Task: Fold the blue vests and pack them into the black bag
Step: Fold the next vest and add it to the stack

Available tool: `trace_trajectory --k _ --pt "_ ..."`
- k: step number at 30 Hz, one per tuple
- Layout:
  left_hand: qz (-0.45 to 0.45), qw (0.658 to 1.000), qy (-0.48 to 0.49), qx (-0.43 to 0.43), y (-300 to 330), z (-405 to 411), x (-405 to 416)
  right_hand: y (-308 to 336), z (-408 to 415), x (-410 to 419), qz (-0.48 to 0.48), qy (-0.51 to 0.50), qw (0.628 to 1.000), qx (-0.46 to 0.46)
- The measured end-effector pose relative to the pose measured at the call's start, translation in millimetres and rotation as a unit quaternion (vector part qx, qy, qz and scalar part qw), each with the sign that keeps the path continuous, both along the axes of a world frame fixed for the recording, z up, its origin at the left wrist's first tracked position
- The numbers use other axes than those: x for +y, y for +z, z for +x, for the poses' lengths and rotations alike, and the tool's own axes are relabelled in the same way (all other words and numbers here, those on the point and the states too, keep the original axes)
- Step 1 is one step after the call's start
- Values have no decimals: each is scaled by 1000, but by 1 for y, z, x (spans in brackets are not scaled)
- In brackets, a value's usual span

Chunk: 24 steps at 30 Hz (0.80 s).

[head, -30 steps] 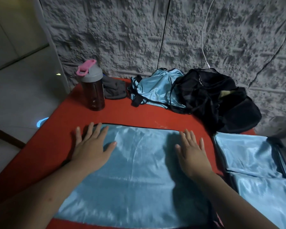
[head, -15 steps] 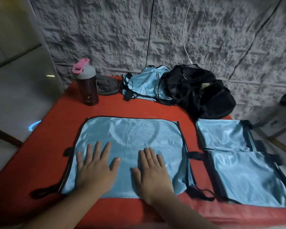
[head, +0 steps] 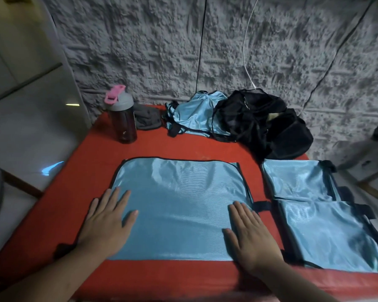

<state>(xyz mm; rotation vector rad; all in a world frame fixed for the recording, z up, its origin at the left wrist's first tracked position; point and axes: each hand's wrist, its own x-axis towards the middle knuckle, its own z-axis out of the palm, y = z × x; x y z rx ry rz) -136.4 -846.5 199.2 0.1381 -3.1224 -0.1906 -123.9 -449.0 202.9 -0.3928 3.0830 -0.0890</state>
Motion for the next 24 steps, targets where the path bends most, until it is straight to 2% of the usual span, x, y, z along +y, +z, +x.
trace_trajectory --k 4,12,16,17,20,22,24 --pt "-4 1000 -3 -2 0 -1 1 6 9 17 -12 -40 999 -5" --pt "-12 1000 3 -22 3 -5 2 13 5 4 -10 -47 998 -43" --pt "-80 996 3 -28 14 0 16 29 29 -27 53 -34 998 0" --pt "-95 995 0 -14 19 3 26 30 39 -38 38 -7 999 6" --pt "-65 996 -56 9 21 22 59 23 67 -79 -17 50 999 -11" --pt "-39 997 -68 1 14 38 79 19 72 -93 -42 33 998 -21" --pt "-19 999 -40 -25 6 49 85 16 68 -88 -61 -3 998 -30"
